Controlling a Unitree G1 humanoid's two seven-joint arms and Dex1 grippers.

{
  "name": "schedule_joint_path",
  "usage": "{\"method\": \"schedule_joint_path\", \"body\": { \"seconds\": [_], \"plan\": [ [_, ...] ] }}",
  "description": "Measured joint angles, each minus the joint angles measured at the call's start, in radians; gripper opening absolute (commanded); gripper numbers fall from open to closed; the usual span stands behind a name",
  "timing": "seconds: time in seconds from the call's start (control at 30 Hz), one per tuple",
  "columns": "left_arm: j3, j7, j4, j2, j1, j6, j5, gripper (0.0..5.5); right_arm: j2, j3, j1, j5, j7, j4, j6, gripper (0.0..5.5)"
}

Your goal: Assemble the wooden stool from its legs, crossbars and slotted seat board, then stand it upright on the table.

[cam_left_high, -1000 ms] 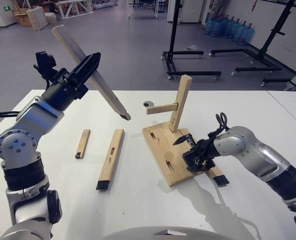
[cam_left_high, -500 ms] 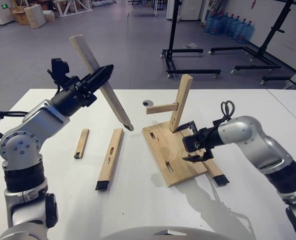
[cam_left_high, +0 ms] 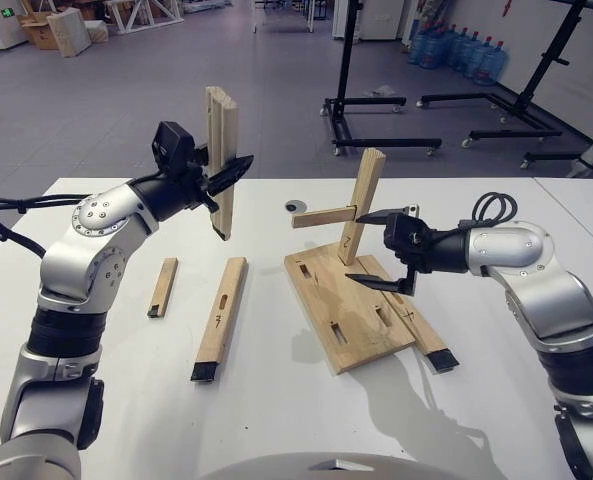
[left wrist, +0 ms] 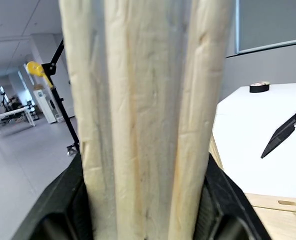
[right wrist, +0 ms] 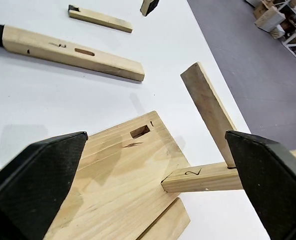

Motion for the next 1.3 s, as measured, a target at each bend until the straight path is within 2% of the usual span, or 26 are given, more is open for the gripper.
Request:
{"method": "schedule_joint_path", "body": {
  "seconds": [0.13, 0.3, 0.53, 0.77, 1.3],
  "plan": [
    [0.06, -0.03, 0.024, -0.132, 0.035, 0.01, -0.145, 2.01, 0.006, 0.0, 0.03, 0.01, -0.038, -0.007, 0.02, 5.09],
    [0.177, -0.078, 0.179, -0.274, 0.051, 0.012, -0.295, 2.01, 0.023, 0.011, 0.043, 0.017, -0.076, -0.01, 0.041, 5.09],
    [0.181, -0.227, 0.34, -0.332, 0.045, -0.081, -0.245, 2.01, 0.028, 0.025, 0.044, 0.034, -0.099, -0.018, 0.064, 5.09],
    [0.165, -0.377, 0.567, -0.396, -0.092, -0.161, -0.207, 2.01, 0.047, 0.059, 0.043, 0.035, -0.126, -0.022, 0.078, 5.09],
    [0.193, -0.505, 0.926, -0.492, -0.185, -0.323, -0.083, 2.01, 0.062, 0.126, 0.023, 0.01, -0.14, -0.004, 0.083, 5.09]
  ]
}}
